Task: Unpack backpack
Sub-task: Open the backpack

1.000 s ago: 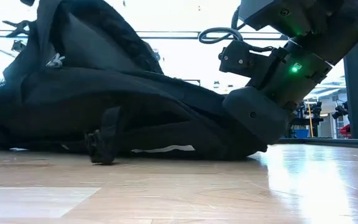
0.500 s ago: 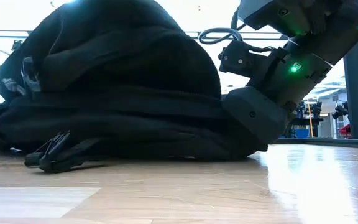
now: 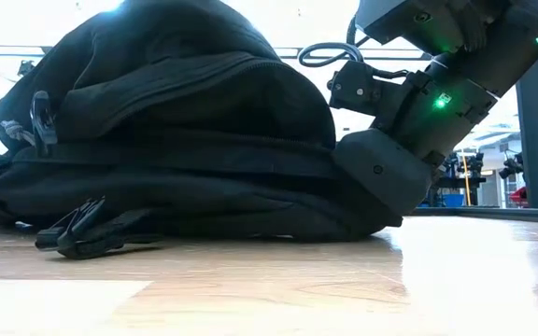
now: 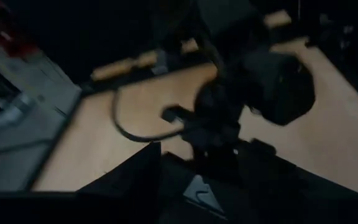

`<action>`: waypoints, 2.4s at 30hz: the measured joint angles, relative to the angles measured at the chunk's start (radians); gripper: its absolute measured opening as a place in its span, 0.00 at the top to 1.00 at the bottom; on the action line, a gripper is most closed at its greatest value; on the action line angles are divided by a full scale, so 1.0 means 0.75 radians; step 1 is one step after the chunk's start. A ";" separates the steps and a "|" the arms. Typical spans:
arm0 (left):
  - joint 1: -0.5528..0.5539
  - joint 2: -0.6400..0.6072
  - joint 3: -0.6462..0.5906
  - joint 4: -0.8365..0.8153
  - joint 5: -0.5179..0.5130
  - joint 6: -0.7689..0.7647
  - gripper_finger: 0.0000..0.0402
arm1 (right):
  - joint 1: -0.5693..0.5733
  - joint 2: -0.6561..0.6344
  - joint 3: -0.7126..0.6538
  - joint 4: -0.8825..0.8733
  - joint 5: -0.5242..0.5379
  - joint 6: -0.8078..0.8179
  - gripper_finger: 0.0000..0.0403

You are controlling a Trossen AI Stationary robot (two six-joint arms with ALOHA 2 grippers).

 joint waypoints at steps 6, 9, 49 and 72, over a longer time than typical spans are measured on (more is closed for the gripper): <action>0.086 0.183 0.133 -0.059 0.189 0.020 0.52 | -0.001 -0.001 0.000 0.001 -0.001 -0.009 1.00; 0.113 0.263 0.217 -0.177 0.247 0.019 0.51 | -0.001 -0.001 0.000 0.001 -0.001 -0.010 1.00; 0.128 0.660 0.498 -0.571 0.098 -0.082 0.69 | 0.002 0.001 -0.004 0.053 0.011 -0.035 1.00; 0.378 0.645 0.498 -1.462 -0.279 -0.419 0.61 | 0.007 0.002 -0.005 0.069 0.010 -0.037 1.00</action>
